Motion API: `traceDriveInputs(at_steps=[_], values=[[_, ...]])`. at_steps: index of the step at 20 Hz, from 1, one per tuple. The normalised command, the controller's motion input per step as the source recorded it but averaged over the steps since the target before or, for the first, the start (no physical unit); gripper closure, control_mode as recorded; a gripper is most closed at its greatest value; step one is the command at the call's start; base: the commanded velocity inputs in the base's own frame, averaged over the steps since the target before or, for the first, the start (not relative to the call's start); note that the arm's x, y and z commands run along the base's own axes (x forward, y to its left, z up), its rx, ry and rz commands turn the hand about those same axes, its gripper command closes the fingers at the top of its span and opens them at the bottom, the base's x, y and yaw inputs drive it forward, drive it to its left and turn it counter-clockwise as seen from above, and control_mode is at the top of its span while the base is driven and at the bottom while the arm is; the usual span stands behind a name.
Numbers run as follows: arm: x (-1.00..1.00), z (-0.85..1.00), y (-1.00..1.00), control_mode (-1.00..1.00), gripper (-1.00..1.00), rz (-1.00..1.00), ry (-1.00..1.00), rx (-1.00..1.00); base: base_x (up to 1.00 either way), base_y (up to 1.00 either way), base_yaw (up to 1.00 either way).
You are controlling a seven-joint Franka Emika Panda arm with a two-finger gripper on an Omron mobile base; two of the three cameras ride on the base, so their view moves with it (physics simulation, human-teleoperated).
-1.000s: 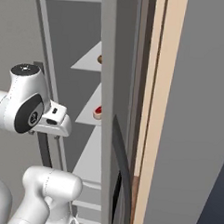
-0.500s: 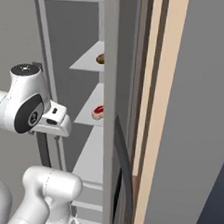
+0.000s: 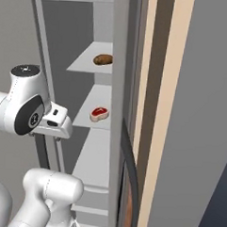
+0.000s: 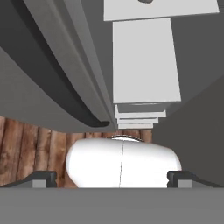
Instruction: Take the steak, potato, and peach from the freezer and place them in the bowl on the counter.
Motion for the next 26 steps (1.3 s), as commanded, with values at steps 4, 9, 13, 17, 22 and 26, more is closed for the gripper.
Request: traceDriveInputs(at_steps=[4,9,13,17,22,26], values=[[0.0,0.0,0.0,1.0,-1.0,0.0,0.0,0.0,0.69,-0.29,-0.08],[0.0,0.0,0.0,1.0,-1.0,0.0,0.0,0.0,0.62,-0.44,0.0],[0.0,0.0,0.0,1.0,-1.0,0.0,0.0,0.0,0.42,-0.7,0.04],[0.0,0.0,0.0,1.0,-1.0,0.0,0.0,0.0,0.38,-0.76,0.09],[0.0,0.0,0.0,1.0,-1.0,0.0,0.0,0.0,0.39,-0.72,0.13],[0.0,0.0,0.0,1.0,-1.0,0.0,0.0,0.0,0.34,-0.78,0.2]])
